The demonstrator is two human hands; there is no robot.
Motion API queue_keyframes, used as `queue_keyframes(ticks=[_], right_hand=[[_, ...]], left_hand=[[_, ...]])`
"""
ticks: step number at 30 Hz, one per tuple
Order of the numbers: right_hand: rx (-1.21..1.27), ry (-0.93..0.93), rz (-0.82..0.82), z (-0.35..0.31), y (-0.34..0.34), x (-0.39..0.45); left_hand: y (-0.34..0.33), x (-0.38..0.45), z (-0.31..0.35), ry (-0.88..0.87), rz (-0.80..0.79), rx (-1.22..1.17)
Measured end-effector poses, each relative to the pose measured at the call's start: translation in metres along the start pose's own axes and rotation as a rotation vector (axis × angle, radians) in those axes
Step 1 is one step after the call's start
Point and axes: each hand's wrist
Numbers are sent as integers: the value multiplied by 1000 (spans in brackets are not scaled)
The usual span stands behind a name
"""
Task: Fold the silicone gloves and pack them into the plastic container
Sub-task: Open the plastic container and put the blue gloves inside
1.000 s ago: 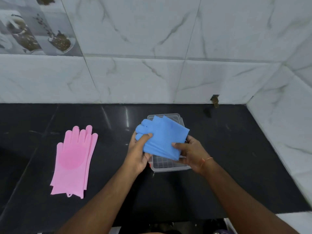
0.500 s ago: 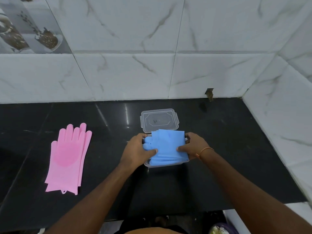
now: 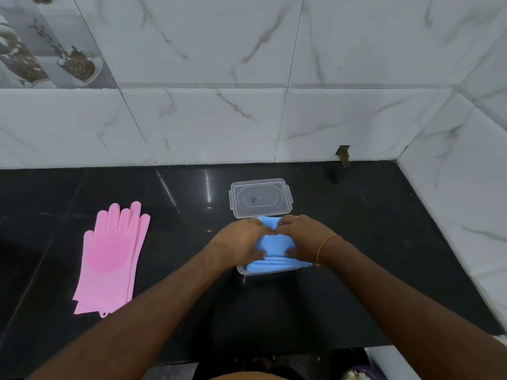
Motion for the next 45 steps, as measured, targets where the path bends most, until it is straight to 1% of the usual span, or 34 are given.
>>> queue_keyframes(ticks=[2,6,11,14,19,24,26,28,29,31,32,33,34,35,36,37,38,39,41,43,45], right_hand=[[-32,33,-34,1,-4,7],[-91,65,-96,1,-9,23],[-153,133,-185,-6,-25,42],[-117,134,-214,-8,-33,49],[-91,89,-135,-8,-46,51],[-82,71,-98,-8,-50,50],[-85,50,-100,-8,-49,48],[-85,20,-100,-8,-46,46],[-81,7,-70,-7,-43,44],[-77,-5,78,-3,-35,38],[-93,0,176,1,-31,36],[-113,9,275,5,-29,34],[-128,16,374,10,-27,33],[-132,15,447,14,-27,32],[-124,2,466,18,-27,33],[-101,-25,424,22,-28,34],[-69,-50,357,25,-29,35],[-44,-71,285,27,-32,36],[-21,-101,188,31,-39,35],[43,-141,171,36,-47,29],[121,-201,164,40,-57,20]], left_hand=[[-3,10,0,7,-54,62],[-17,25,-4,48,-109,140],[-41,38,-12,97,-233,173],[-51,44,-13,108,-268,180],[-55,50,-12,123,-245,214],[-49,49,-13,94,-275,240],[-43,45,-11,98,-259,220],[-39,35,-9,122,-167,134],[-37,28,-8,120,-81,73],[-40,3,0,114,155,-113],[-44,-11,4,127,245,-231],[-49,-26,9,166,292,-331],[-55,-38,13,231,285,-437],[-62,-47,18,328,214,-559],[-68,-54,21,444,92,-701],[-72,-58,24,574,-46,-856],[-74,-60,27,694,-152,-1021],[-77,-60,29,774,-176,-1172],[-83,-55,27,836,-42,-1342],[-87,-45,25,840,117,-1397],[-87,-34,22,825,193,-1414]])
Point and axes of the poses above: each hand's wrist, its own x-axis towards the middle knuckle, its own y-axis out of the back of the hand, z = x × y, and after that the axes turned 3 degrees about -x, right-handed
